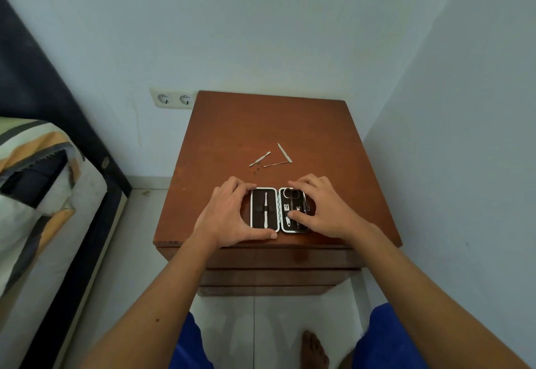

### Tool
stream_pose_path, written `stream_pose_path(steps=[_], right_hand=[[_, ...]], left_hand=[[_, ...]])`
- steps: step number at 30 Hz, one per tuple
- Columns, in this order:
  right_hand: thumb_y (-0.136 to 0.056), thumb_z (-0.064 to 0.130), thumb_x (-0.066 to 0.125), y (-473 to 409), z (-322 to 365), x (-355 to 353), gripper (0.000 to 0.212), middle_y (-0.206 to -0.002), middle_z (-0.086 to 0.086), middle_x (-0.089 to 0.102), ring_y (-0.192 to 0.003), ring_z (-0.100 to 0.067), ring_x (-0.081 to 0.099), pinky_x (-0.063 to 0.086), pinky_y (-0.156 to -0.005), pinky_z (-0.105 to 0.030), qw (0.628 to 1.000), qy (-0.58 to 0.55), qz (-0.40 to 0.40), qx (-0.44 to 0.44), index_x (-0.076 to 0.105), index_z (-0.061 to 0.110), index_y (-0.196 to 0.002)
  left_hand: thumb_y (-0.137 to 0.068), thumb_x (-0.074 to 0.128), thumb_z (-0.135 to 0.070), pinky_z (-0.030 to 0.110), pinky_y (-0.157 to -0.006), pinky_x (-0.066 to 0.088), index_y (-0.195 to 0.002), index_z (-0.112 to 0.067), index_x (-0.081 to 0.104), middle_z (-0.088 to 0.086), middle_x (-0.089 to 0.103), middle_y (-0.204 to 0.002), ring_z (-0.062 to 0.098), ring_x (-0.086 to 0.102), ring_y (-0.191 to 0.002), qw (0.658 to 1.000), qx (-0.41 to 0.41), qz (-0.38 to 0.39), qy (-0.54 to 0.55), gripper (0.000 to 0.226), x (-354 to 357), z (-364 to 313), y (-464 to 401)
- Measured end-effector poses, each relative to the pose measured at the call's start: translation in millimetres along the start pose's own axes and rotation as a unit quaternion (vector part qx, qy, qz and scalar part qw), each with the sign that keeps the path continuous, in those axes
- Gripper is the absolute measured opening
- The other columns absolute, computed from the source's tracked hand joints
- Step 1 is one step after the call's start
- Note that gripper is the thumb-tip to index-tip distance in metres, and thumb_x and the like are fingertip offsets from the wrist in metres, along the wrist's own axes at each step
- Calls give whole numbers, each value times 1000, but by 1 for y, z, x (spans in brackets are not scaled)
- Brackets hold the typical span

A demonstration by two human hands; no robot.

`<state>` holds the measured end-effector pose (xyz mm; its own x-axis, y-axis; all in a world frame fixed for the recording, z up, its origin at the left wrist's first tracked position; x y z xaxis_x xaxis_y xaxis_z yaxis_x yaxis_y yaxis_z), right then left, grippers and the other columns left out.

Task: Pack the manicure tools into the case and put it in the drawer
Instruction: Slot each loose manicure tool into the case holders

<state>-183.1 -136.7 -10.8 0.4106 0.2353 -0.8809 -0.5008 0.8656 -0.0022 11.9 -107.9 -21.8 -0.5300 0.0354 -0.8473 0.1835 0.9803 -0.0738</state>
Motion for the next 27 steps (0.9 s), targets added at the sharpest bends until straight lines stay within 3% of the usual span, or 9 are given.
stream_pose_path(steps=[6,9,15,20,23,27], right_hand=[[-92,50,72,0,1,6,69,-139,12,43,-123,-11,33,33,-111,-27,999,14,49,-3,52,21,-151],[-86,54,76,-3,2,4,71,-134,14,43,-121,-11,35,35,-105,-24,998,16,68,-1,54,25,-147],[-83,56,79,0,2,6,70,-130,18,45,-118,-9,36,35,-99,-22,998,14,67,-1,56,28,-143],[-87,50,77,-16,-9,-21,41,-118,15,59,-112,-10,50,34,-97,-20,997,-54,-43,29,71,29,-122],[-92,37,74,-43,-22,-36,16,-104,11,67,-101,-16,60,45,-94,-34,987,-73,-120,77,77,29,-106],[-93,28,73,-76,-46,-39,10,-97,5,75,-92,-13,63,51,-92,-33,967,-95,-159,174,81,24,-97]], left_hand=[[-48,75,-98,34,-103,47,-148,-31,49,-17,42,-126,9,43,-115,1000,-9,6,1,124,0,2,0],[-48,75,-97,34,-102,47,-148,-32,49,-17,42,-126,9,43,-115,1000,-12,9,0,123,0,2,0],[-48,72,-100,35,-102,49,-148,-31,49,-17,43,-126,10,45,-113,1000,-8,7,-2,123,0,3,0],[-47,75,-97,33,-103,46,-148,-30,50,-17,42,-125,10,44,-112,1000,-6,3,3,124,0,3,0],[-46,74,-99,33,-103,46,-148,-30,49,-18,41,-125,9,43,-111,1000,-8,3,6,126,1,4,0],[-46,73,-99,32,-103,47,-149,-31,49,-19,41,-125,9,43,-112,1000,-6,6,8,126,2,5,-1]])
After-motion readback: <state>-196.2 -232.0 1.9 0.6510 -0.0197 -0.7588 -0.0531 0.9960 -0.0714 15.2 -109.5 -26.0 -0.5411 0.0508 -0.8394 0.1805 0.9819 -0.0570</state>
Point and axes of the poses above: each hand's wrist, its own y-axis away from the middle knuckle, its own x-axis out of the palm, z = x × y, the point moved 10 cm from there along -y, towards the middle knuckle
